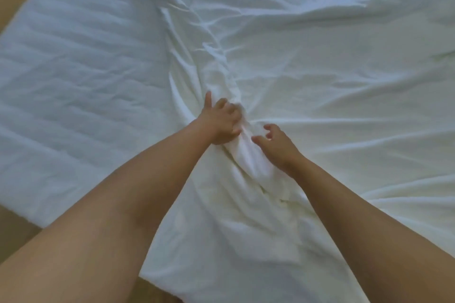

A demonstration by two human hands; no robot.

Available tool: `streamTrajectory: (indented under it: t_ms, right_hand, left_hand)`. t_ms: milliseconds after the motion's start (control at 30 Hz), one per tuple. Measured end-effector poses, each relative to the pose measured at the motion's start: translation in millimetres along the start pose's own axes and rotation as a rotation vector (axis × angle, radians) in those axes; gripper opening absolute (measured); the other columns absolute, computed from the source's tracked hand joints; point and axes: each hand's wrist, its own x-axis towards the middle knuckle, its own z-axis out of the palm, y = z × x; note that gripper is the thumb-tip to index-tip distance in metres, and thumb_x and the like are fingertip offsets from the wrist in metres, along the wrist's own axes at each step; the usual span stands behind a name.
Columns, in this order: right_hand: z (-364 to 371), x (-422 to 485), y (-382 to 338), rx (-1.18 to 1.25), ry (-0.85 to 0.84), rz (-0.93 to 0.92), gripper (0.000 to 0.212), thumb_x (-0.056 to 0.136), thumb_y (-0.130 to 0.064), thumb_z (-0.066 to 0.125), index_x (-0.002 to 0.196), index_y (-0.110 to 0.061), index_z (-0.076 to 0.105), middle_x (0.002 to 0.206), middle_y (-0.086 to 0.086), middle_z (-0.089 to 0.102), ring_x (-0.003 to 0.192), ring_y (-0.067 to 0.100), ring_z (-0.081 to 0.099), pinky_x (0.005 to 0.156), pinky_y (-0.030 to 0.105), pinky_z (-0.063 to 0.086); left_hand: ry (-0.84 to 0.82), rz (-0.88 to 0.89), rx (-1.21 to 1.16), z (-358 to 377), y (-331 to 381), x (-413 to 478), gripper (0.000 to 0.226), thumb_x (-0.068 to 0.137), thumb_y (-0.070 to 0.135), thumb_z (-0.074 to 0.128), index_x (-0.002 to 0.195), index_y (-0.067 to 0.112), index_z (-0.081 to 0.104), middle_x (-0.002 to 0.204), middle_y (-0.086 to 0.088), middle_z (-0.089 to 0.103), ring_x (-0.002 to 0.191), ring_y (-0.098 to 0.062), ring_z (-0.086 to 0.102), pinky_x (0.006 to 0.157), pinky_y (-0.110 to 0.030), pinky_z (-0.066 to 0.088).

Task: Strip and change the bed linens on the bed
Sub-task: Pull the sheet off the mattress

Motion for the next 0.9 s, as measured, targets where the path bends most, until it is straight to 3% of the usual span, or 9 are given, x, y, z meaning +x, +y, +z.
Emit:
streamTrajectory:
  t_ms: [100,267,333,400,500,533,600,733,900]
  right_hand:
    - [39.7,14.9,-16.9,-0.163,-0.07,0.039,0.082,0.083,-0.044,0.063,0.146,-0.016,0.019,0.142,0.007,0.041,0.124,0.028,0.045,0.089,0.03,0.038]
    - [81.8,8.9,-47.5,-0.222,-0.303,0.093,0.024,0.084,-0.021,0.054,0.108,-0.023,0.06,0.105,-0.001,0.065,0.096,0.019,0.06,0.075,0.028,0.046]
    - [82.1,-0.1,-52.6,-0.196,-0.399,0.18,0.015,0.08,-0.022,0.057,0.093,-0.021,0.064,0.091,-0.004,0.066,0.082,0.011,0.061,0.065,0.02,0.044]
    - [83.0,-8.9,-51.6,-0.198,-0.422,0.256,0.005,0.079,-0.024,0.06,0.083,-0.024,0.062,0.083,-0.01,0.063,0.073,0.004,0.057,0.058,0.016,0.042]
    - [87.4,-16.1,-47.6,-0.157,-0.408,0.305,0.005,0.078,-0.027,0.062,0.082,-0.03,0.061,0.085,-0.01,0.063,0.076,0.006,0.059,0.061,0.021,0.043]
    - [88.2,-17.1,-47.6,-0.101,-0.374,0.311,0.007,0.079,-0.031,0.064,0.086,-0.03,0.063,0.088,-0.008,0.064,0.078,0.008,0.061,0.063,0.022,0.045]
    - [91.6,-17.4,-52.8,0.064,-0.269,0.311,0.023,0.08,-0.045,0.065,0.096,-0.029,0.063,0.097,-0.009,0.063,0.083,0.006,0.06,0.067,0.022,0.045]
    - [125.2,-6.4,-78.5,-0.002,-0.2,0.19,0.075,0.075,-0.059,0.066,0.138,-0.028,0.039,0.124,-0.008,0.043,0.115,0.014,0.048,0.086,0.027,0.038]
    - [205.0,-25.0,-91.3,-0.448,-0.444,0.067,0.046,0.082,-0.032,0.059,0.123,-0.014,0.053,0.125,0.008,0.058,0.111,0.027,0.055,0.082,0.028,0.041]
  left_hand:
    - [0.057,-0.01,0.048,1.8,-48.0,29.2,0.057,0.099,0.037,0.026,0.151,0.033,0.003,0.159,-0.008,-0.003,0.145,-0.028,-0.01,0.109,-0.06,-0.013]
    - [0.093,0.144,0.321,13.3,-104.5,34.5,0.091,0.09,0.037,0.049,0.145,0.034,-0.024,0.156,-0.008,-0.023,0.143,-0.03,-0.022,0.107,-0.061,-0.015]
    - [0.12,0.185,0.366,16.6,-116.6,38.5,0.106,0.077,0.055,0.061,0.148,0.034,-0.014,0.157,-0.008,-0.021,0.142,-0.031,-0.024,0.107,-0.06,-0.017]
    - [0.111,0.21,0.332,14.4,-124.0,44.3,0.09,0.074,0.066,0.055,0.148,0.029,0.02,0.157,-0.01,0.01,0.145,-0.032,-0.009,0.107,-0.061,-0.017]
    - [0.093,0.231,0.278,16.7,-130.3,39.7,0.055,0.085,0.063,0.035,0.104,0.019,0.061,0.097,-0.004,0.06,0.115,-0.027,0.051,0.113,-0.056,-0.002]
    - [0.082,0.234,0.261,21.1,-133.7,34.0,0.053,0.088,0.061,0.032,0.094,0.018,0.062,0.083,-0.001,0.058,0.098,-0.024,0.058,0.112,-0.051,0.014]
    - [0.056,0.193,0.109,38.2,-149.8,13.0,0.054,0.09,0.06,0.033,0.086,0.014,0.061,0.068,0.002,0.05,0.068,-0.019,0.052,0.081,-0.036,0.04]
    - [0.04,0.024,-0.355,92.9,-198.6,-61.1,0.052,0.085,0.062,0.045,0.069,0.014,0.055,0.061,0.005,0.044,0.06,-0.018,0.047,0.052,-0.03,0.03]
    - [-0.118,0.163,-0.401,143.7,-177.6,-143.8,0.047,0.083,0.065,0.049,0.065,0.022,0.042,0.068,0.004,0.05,0.068,-0.019,0.053,0.056,-0.03,0.029]
